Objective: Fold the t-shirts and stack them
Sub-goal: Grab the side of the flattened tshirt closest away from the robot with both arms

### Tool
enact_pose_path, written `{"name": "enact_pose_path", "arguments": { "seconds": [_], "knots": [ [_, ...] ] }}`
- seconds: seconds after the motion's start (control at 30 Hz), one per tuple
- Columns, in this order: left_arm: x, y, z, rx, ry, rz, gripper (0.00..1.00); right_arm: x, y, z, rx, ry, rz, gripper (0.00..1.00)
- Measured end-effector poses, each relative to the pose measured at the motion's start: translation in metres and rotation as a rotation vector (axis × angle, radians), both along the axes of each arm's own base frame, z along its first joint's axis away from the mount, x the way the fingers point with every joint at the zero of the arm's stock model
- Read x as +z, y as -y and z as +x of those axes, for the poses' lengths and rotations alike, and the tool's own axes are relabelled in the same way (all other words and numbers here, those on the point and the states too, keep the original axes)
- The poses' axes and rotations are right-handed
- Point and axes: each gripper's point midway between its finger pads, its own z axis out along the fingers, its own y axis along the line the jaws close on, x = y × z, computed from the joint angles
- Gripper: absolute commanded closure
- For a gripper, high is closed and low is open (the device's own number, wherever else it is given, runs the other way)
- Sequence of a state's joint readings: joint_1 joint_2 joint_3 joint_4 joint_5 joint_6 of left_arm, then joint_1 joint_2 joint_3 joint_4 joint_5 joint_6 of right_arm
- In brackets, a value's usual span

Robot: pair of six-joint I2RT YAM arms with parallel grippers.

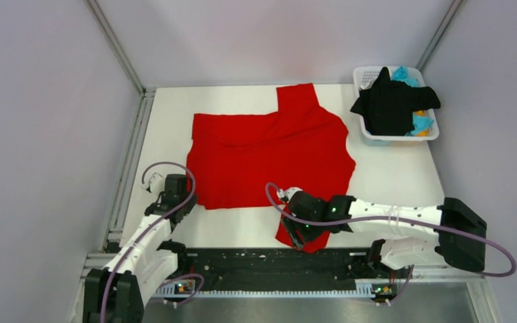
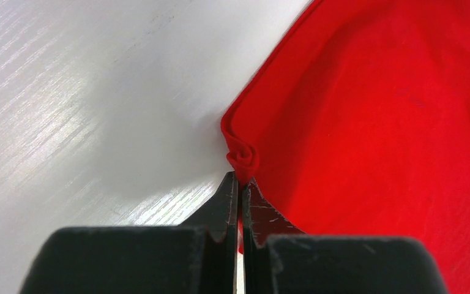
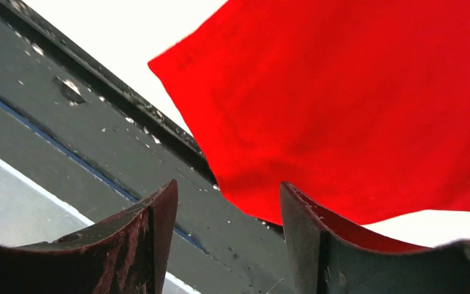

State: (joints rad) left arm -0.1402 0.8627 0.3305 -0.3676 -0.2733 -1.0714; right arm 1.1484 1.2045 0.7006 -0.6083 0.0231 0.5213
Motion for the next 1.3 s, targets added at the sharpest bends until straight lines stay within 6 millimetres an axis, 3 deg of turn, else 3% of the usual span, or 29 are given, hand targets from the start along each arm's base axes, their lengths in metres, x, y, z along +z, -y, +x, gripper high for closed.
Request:
{"name": "enact_pose_path", "arguments": {
  "seconds": [0.2,0.33,0.4,0.5,0.6,0.87,1.07,1.3],
  "knots": [
    [-0.001,0.0,0.0,-0.001,-0.004,0.001,1.0,-0.031,0.012,-0.017,0.022,-0.08,-0.112,0.44],
    [-0.001,0.0,0.0,-0.001,-0.004,0.001,1.0,-0.039,0.017,-0.018,0.011,-0.092,-0.154,0.5],
    [-0.001,0.0,0.0,0.0,-0.006,0.002,1.0,-0.04,0.018,-0.017,0.002,-0.087,-0.169,0.62],
    [-0.002,-0.001,-0.002,0.001,-0.012,0.003,1.0,-0.042,0.024,-0.01,-0.023,-0.063,-0.212,0.89],
    [-0.004,-0.001,-0.006,0.006,-0.03,0.004,1.0,-0.043,0.029,-0.005,-0.05,-0.033,-0.244,0.98],
    [-0.004,0.005,-0.015,-0.003,-0.05,-0.037,1.0,-0.029,0.043,-0.005,-0.035,-0.004,-0.255,1.0],
    [0.0,0.006,-0.035,0.01,-0.071,-0.063,1.0,0.0,0.042,-0.027,0.036,-0.077,-0.161,1.0],
    [0.012,0.005,-0.056,0.016,-0.036,-0.091,1.0,0.016,0.044,-0.057,0.093,-0.186,-0.084,1.0]
  ]
}}
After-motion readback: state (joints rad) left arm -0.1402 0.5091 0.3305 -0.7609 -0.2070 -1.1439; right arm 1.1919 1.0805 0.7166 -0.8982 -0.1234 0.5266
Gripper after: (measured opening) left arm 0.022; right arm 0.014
